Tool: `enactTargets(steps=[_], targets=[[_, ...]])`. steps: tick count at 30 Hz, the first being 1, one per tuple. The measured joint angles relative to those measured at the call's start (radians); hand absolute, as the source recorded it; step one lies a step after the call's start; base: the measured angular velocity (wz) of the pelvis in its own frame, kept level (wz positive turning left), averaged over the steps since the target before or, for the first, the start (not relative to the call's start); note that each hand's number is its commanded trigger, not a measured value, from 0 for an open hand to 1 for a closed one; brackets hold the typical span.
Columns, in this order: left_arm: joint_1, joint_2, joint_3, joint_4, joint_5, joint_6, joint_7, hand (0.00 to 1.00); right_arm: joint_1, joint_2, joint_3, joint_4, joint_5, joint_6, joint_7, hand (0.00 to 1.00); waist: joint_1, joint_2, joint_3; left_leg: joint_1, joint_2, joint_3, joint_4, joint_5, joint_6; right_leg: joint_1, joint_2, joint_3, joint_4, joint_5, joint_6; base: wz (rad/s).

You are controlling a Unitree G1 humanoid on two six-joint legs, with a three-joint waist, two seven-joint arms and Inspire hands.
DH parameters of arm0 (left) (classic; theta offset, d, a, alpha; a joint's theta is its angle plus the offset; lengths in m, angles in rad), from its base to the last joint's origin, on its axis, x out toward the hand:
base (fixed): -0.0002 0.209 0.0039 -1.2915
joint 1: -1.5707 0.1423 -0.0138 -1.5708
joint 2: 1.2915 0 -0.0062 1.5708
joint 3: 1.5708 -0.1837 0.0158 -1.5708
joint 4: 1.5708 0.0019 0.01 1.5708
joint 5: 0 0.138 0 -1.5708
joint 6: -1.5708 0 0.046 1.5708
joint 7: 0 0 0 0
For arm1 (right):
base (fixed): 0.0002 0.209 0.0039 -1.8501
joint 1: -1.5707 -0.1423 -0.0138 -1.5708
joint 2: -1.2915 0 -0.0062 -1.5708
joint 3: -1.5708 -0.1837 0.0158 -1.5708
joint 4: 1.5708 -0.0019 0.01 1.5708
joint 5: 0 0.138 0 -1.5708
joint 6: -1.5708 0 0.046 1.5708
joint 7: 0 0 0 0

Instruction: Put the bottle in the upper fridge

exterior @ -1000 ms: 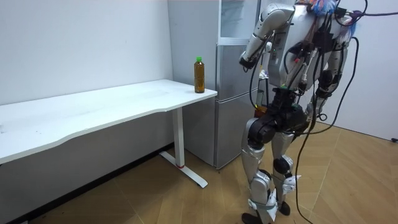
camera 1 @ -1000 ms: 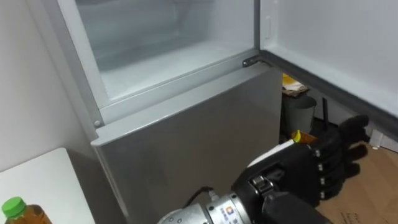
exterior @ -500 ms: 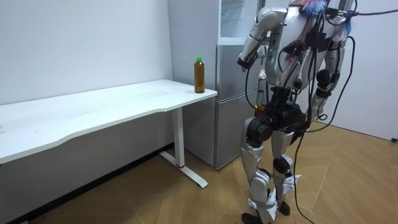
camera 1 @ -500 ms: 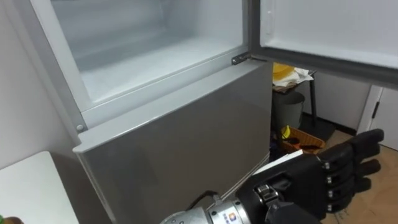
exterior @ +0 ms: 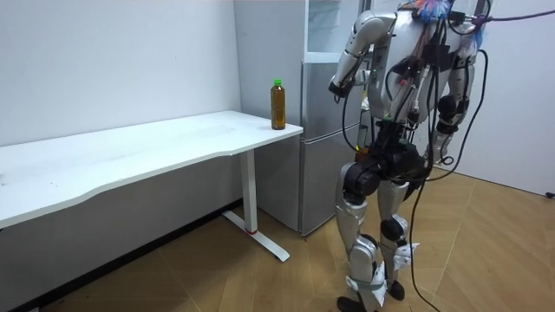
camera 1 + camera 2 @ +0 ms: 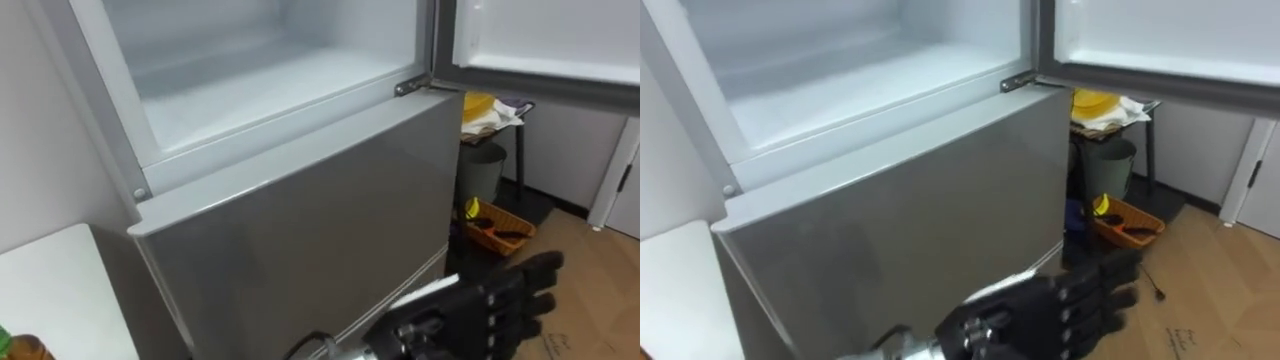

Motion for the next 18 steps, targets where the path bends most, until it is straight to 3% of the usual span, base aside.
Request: enactTargets(steps=[3, 4, 5, 7, 9, 11, 13, 15, 18], targets=[[0.163, 0.064, 0.018, 0.078, 0.162, -0.005, 0.017, 0.0, 0.015, 0.018, -0.009, -0.004, -0.02, -0.019, -0.011, 0.0, 0.031, -0.032, -0.0028, -0.006, 0.002, -0.038, 0.004, 0.006, -0.008, 0.008, 0.0, -0.035, 0.0, -0.007, -0.009, 0.35], [0.224, 0.087, 0.042, 0.119, 0.223, -0.009, 0.027, 0.0, 0.03, 0.027, -0.007, -0.011, -0.019, -0.031, -0.02, 0.0, 0.053, -0.042, -0.0088, -0.011, 0.003, -0.056, 0.005, 0.008, -0.011, 0.011, 0.001, -0.047, 0.0, -0.011, -0.013, 0.35], [0.25, 0.089, 0.061, 0.149, 0.258, -0.018, 0.031, 0.0, 0.038, 0.031, -0.007, -0.015, -0.021, -0.038, -0.024, 0.0, 0.07, -0.046, -0.0114, -0.011, 0.003, -0.06, 0.006, 0.009, -0.013, 0.012, 0.001, -0.049, 0.0, -0.013, -0.014, 0.29], [0.363, 0.096, 0.148, 0.273, 0.381, -0.063, 0.084, 0.0, 0.067, 0.04, -0.009, -0.019, -0.027, -0.058, -0.026, 0.0, 0.121, -0.073, -0.0165, -0.011, 0.005, -0.095, 0.006, 0.012, -0.017, 0.027, 0.002, -0.079, -0.002, -0.017, -0.018, 0.35], [0.434, 0.097, 0.219, 0.388, 0.456, -0.113, 0.13, 0.0, 0.091, 0.04, -0.01, -0.038, -0.029, -0.075, -0.03, 0.0, 0.165, -0.084, -0.0253, -0.012, 0.006, -0.111, 0.008, 0.012, -0.018, 0.035, 0.001, -0.107, -0.002, -0.02, -0.019, 0.37], [0.485, 0.097, 0.291, 0.518, 0.502, -0.149, 0.19, 0.0, 0.099, 0.039, -0.01, -0.036, -0.055, -0.095, -0.03, 0.0, 0.195, -0.089, -0.0278, -0.009, 0.006, -0.13, 0.009, 0.012, -0.018, 0.047, 0.0, -0.134, -0.001, -0.02, -0.02, 0.31], [0.547, 0.097, 0.388, 0.666, 0.534, -0.204, 0.275, 0.0, 0.101, 0.039, -0.014, -0.025, -0.085, -0.115, -0.027, 0.0, 0.224, -0.09, -0.0264, 0.008, 0.006, -0.145, 0.006, 0.011, -0.018, 0.065, -0.002, -0.155, -0.002, -0.02, -0.019, 0.25], [0.575, 0.1, 0.455, 0.754, 0.534, -0.239, 0.334, 0.0, 0.103, 0.039, -0.013, -0.023, -0.083, -0.129, -0.023, 0.0, 0.249, -0.091, -0.0257, 0.012, 0.003, -0.16, 0.005, 0.01, -0.018, 0.08, -0.005, -0.171, -0.003, -0.021, -0.018, 0.23], [0.606, 0.076, 0.523, 0.834, 0.534, -0.288, 0.417, 0.0, 0.105, 0.039, -0.015, -0.017, -0.086, -0.147, -0.002, 0.0, 0.263, -0.088, -0.0235, 0.012, -0.002, -0.188, 0.003, 0.008, -0.013, 0.085, -0.015, -0.18, -0.001, -0.028, -0.008, 0.23]])
